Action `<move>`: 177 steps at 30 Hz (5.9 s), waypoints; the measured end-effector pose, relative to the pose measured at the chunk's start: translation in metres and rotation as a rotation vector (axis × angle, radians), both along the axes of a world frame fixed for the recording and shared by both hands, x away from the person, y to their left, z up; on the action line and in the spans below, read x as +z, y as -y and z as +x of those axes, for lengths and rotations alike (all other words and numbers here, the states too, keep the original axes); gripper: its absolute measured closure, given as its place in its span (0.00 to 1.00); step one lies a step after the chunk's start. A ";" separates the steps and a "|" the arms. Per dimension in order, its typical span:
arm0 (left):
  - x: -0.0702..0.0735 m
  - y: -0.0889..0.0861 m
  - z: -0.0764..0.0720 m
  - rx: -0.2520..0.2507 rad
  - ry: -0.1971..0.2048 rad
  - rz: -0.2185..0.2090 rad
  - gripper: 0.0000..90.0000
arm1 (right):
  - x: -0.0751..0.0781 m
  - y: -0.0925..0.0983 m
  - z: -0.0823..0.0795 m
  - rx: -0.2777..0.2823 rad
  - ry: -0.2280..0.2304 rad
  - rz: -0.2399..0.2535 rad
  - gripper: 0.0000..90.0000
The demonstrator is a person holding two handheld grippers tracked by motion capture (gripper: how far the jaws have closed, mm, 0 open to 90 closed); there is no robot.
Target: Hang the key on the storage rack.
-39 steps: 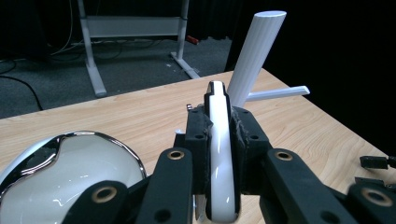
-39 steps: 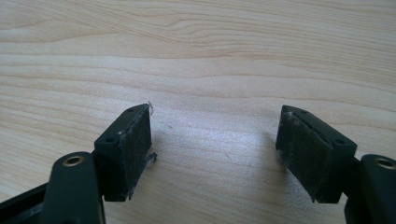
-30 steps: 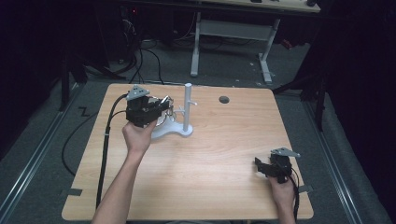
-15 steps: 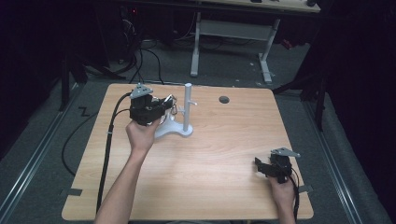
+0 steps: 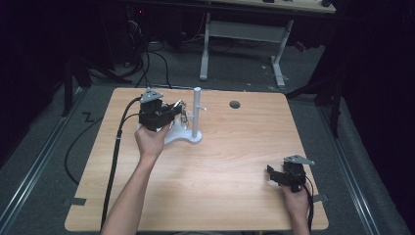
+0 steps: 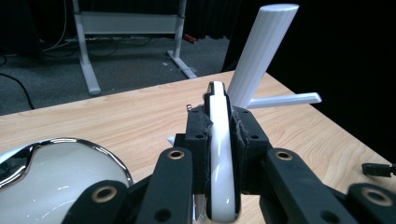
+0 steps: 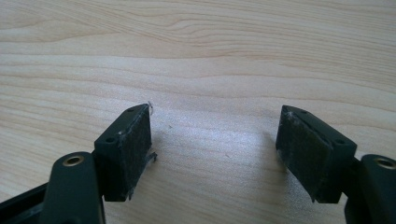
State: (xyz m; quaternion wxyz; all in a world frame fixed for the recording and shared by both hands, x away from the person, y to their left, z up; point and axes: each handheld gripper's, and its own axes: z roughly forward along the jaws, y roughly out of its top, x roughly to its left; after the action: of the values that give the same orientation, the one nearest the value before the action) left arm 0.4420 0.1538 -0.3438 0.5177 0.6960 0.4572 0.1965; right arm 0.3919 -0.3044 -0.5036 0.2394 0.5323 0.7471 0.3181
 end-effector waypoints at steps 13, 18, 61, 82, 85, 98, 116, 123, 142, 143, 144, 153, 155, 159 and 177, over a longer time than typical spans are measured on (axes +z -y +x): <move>-0.013 -0.003 0.000 0.008 -0.018 0.019 0.87 | 0.000 0.000 0.000 0.000 0.000 0.000 0.30; -0.017 -0.005 -0.001 0.012 -0.024 0.024 0.87 | 0.000 0.000 0.000 0.000 0.000 0.000 0.30; -0.050 -0.012 -0.012 0.028 -0.061 0.073 0.86 | 0.000 0.000 0.000 0.001 0.001 -0.001 0.30; -0.069 -0.004 -0.012 0.007 -0.098 0.088 0.86 | 0.000 0.000 0.000 0.002 0.001 -0.002 0.30; -0.072 -0.002 -0.011 0.005 -0.105 0.095 0.86 | 0.000 0.000 0.000 0.002 0.000 -0.001 0.30; -0.085 0.013 -0.009 -0.004 -0.123 0.167 0.85 | 0.000 0.000 0.000 0.002 0.001 -0.002 0.30; -0.101 0.017 -0.008 -0.009 -0.161 0.166 0.82 | 0.000 0.000 0.000 0.003 0.001 -0.002 0.30; -0.101 0.018 -0.009 0.001 -0.166 0.170 0.72 | 0.000 0.000 0.000 0.005 0.000 -0.003 0.30; -0.090 0.002 -0.024 0.033 -0.138 0.144 0.54 | 0.000 0.000 0.000 0.005 0.000 -0.003 0.30; -0.090 0.001 -0.025 0.034 -0.135 0.141 0.54 | 0.000 0.000 0.000 0.005 0.000 -0.003 0.30; -0.089 -0.001 -0.026 0.038 -0.132 0.137 0.54 | 0.000 0.000 0.000 0.005 0.000 -0.003 0.30; -0.086 -0.003 -0.030 0.028 -0.132 0.149 0.52 | 0.000 0.000 0.000 0.004 0.001 -0.002 0.30; -0.085 -0.003 -0.032 0.025 -0.130 0.149 0.52 | 0.000 0.000 0.000 0.005 0.001 -0.002 0.30; -0.082 -0.005 -0.035 0.020 -0.124 0.146 0.51 | 0.000 0.000 0.000 0.004 0.001 -0.002 0.30; -0.075 -0.011 -0.044 0.028 -0.108 0.148 0.49 | 0.000 -0.001 0.000 0.003 0.000 -0.001 0.30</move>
State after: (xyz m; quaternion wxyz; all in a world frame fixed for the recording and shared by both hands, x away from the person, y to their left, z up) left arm 0.3982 0.1650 -0.4186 0.4364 0.7355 0.4785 0.1992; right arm 0.3916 -0.3038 -0.5036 0.2393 0.5309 0.7482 0.3180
